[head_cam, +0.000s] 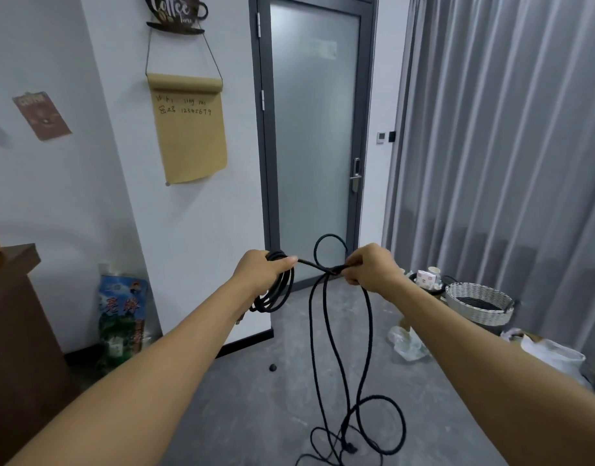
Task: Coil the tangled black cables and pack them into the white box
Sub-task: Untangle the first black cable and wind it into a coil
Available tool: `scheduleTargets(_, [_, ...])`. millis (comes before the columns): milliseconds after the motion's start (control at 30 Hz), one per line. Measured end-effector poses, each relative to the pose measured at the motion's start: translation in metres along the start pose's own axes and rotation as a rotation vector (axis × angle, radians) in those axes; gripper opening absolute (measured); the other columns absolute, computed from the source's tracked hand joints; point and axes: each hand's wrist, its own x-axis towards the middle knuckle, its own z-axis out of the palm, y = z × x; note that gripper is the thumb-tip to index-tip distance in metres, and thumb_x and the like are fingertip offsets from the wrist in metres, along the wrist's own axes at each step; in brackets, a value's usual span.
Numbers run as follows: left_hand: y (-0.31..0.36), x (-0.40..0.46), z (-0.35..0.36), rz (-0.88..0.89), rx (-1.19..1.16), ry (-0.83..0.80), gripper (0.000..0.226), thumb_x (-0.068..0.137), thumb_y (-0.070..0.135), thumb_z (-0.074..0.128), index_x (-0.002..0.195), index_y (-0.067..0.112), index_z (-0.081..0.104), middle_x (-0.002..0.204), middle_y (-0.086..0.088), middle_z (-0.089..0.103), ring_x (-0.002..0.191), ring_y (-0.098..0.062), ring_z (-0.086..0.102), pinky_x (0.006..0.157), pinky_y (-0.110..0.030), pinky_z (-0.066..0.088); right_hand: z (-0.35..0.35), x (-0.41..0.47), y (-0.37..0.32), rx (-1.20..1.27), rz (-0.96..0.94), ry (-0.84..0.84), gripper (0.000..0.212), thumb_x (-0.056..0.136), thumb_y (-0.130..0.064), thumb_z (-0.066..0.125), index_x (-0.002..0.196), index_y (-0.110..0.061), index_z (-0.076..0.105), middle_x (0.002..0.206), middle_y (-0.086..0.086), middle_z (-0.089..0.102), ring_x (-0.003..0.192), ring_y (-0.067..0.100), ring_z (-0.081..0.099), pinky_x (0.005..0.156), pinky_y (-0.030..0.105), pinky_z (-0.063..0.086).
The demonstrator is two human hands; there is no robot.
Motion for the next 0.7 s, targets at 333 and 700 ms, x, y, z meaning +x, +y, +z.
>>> scheduleTargets(333, [0.004,0.001,0.007,-0.042,0.060,0.067,0.045,0.088,0.031,0.063,0.059,0.015,0.033,0.057,0.000,0.033,0.047,-0.016,0.028,0.049,-0.025,0.024,-0.006,-0.008,-0.007,0.739,0.378,-0.024,0.017,0.093,-0.004,0.050,0.078,0.000,0.057,0.059,0.008,0.053,0.036,0.010,0.048,0.035,0.017,0.039])
scheduleTargets(700, [0.007,-0.003,0.020,0.154,0.252,-0.116,0.038,0.089,0.024,0.057,0.058,0.015,0.038,0.054,0.002,0.036,0.050,-0.013,0.032,0.050,-0.027,0.024,0.005,-0.017,-0.037,0.772,0.027,-0.251,0.024,0.090,0.016,0.043,0.106,0.014,0.060,0.089,0.017,0.063,0.074,0.019,0.062,0.066,0.015,0.057])
